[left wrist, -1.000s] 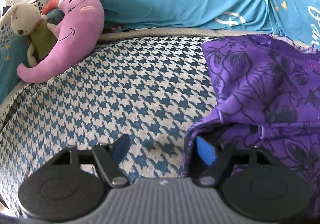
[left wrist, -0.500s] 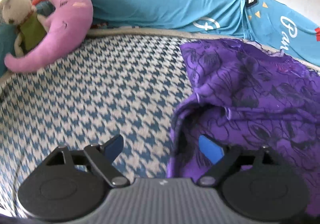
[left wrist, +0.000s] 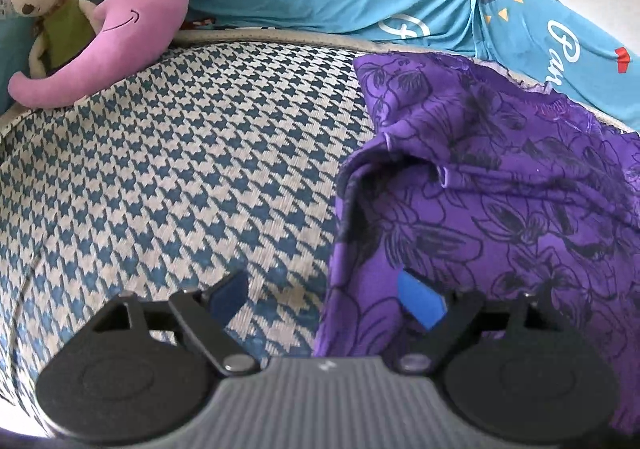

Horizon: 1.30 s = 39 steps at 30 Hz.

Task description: Fold clothes

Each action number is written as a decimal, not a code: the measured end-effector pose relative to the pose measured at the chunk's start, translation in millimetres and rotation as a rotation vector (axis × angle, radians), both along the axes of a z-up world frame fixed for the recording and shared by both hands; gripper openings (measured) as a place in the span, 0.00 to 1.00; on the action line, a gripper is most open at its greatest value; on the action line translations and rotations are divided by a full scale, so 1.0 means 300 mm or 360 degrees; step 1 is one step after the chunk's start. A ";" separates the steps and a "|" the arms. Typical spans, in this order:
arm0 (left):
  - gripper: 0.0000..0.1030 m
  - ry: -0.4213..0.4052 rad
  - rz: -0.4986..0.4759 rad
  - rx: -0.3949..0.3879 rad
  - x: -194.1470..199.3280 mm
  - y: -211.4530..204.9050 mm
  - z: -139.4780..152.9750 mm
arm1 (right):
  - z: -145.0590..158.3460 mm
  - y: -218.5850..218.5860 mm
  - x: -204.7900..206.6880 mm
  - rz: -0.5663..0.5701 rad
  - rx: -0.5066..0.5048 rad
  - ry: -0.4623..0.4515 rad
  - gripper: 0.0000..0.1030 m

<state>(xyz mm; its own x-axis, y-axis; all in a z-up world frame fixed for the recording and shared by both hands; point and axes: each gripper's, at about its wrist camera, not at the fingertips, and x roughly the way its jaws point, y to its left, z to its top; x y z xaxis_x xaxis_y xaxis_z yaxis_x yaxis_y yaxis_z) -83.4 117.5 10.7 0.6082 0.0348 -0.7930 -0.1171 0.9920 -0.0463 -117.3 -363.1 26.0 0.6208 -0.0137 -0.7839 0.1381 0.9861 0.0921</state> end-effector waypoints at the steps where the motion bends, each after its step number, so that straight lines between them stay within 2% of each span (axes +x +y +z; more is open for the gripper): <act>1: 0.80 0.0003 0.0001 0.0003 0.000 0.001 -0.003 | 0.000 0.001 -0.002 -0.0010 -0.0021 -0.0006 0.09; 3: 0.79 0.0012 0.0005 0.0051 0.003 0.002 -0.012 | 0.007 -0.011 -0.009 -0.0068 -0.0034 -0.0028 0.07; 7: 0.78 -0.0011 0.0096 0.0258 0.006 0.012 -0.024 | 0.013 -0.039 -0.015 -0.0184 -0.0070 -0.0048 0.05; 11: 0.82 -0.0004 0.0142 0.0247 0.003 0.037 -0.020 | 0.009 -0.056 -0.014 -0.0252 -0.0013 -0.0051 0.04; 12: 0.77 -0.0002 0.0154 0.0245 0.003 0.043 -0.019 | 0.010 -0.057 -0.015 -0.0252 0.0012 -0.0048 0.05; 14: 0.75 0.0001 0.0177 0.0239 0.002 0.055 -0.017 | 0.016 -0.067 -0.027 -0.0277 0.0081 -0.0047 0.07; 16: 0.75 0.0004 0.0199 0.0218 0.000 0.070 -0.014 | 0.026 -0.076 -0.049 -0.0310 0.0121 -0.0072 0.17; 17: 0.75 0.0003 0.0206 0.0166 -0.006 0.081 -0.008 | 0.030 -0.078 -0.061 -0.0315 0.0123 -0.0075 0.18; 19: 0.76 -0.0007 0.0211 0.0146 -0.024 0.087 -0.001 | 0.039 -0.081 -0.084 -0.0324 0.0127 -0.0081 0.26; 22: 0.78 -0.0017 0.0168 0.0121 -0.046 0.079 0.011 | 0.045 -0.081 -0.122 -0.0328 0.0133 -0.0081 0.36; 26: 0.82 -0.0035 0.0076 0.0089 -0.098 0.040 0.016 | 0.039 -0.079 -0.170 -0.0341 0.0129 -0.0055 0.39; 31: 0.82 -0.0035 -0.0046 0.0049 -0.147 -0.023 0.015 | 0.032 -0.093 -0.229 -0.0384 0.0139 -0.0035 0.48; 39: 0.82 -0.0020 -0.0214 0.0046 -0.213 -0.117 0.004 | 0.008 -0.077 -0.300 -0.0378 0.0113 0.0014 0.50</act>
